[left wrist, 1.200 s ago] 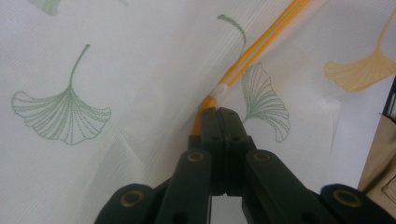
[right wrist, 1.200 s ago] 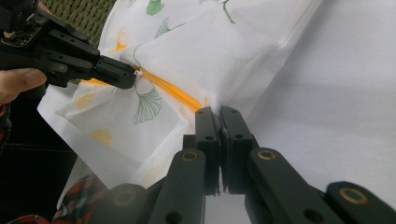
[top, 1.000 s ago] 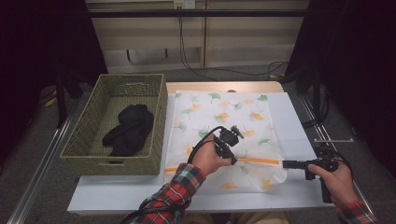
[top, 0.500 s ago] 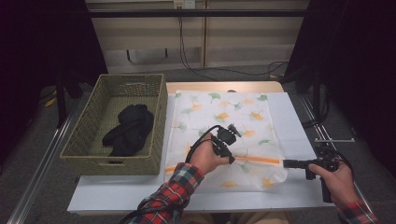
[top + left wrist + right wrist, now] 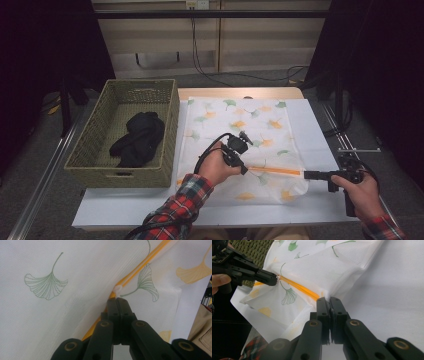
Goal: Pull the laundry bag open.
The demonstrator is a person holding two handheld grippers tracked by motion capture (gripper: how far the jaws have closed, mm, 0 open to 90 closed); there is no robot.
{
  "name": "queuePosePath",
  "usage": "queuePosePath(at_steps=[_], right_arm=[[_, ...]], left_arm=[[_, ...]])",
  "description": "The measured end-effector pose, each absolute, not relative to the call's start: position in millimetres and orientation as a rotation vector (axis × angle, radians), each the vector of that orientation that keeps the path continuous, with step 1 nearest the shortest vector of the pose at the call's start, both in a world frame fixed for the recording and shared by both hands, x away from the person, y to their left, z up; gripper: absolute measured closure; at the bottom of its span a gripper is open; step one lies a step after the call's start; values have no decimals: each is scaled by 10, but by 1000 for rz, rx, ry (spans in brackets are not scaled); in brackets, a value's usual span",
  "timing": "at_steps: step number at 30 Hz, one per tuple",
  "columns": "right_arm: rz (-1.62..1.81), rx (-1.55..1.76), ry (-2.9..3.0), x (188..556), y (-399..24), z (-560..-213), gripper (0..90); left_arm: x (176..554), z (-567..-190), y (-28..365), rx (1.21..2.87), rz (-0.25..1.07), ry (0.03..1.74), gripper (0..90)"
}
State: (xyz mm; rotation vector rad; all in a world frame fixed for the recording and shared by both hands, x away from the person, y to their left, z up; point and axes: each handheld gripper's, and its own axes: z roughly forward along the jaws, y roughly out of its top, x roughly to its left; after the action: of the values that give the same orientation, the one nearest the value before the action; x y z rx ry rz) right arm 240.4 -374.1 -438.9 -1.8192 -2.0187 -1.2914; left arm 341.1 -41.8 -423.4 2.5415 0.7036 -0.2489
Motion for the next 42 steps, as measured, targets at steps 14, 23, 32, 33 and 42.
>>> queuePosePath(at_steps=[14,23,32,33,42], right_arm=[[-1296,-1853,-2007,2395,-3819,-4385,873],[-1288,-1856,-2009,2398,-3818,-4389,873],[-1293,-1854,-2008,2398,-3824,-4394,873],[-1293,-1856,-2007,2397,-3825,-4393,873],[-1290,-1863,-2009,2391,-3848,-4393,873]], left_arm=[[3456,-4239,-254,2554,-226,740,900],[3469,-4242,-164,2558,-220,764,900],[3470,-4247,-116,2543,-237,769,900],[3469,-4250,-118,2543,-240,771,900],[3484,-4251,-47,2541,-235,806,900]])
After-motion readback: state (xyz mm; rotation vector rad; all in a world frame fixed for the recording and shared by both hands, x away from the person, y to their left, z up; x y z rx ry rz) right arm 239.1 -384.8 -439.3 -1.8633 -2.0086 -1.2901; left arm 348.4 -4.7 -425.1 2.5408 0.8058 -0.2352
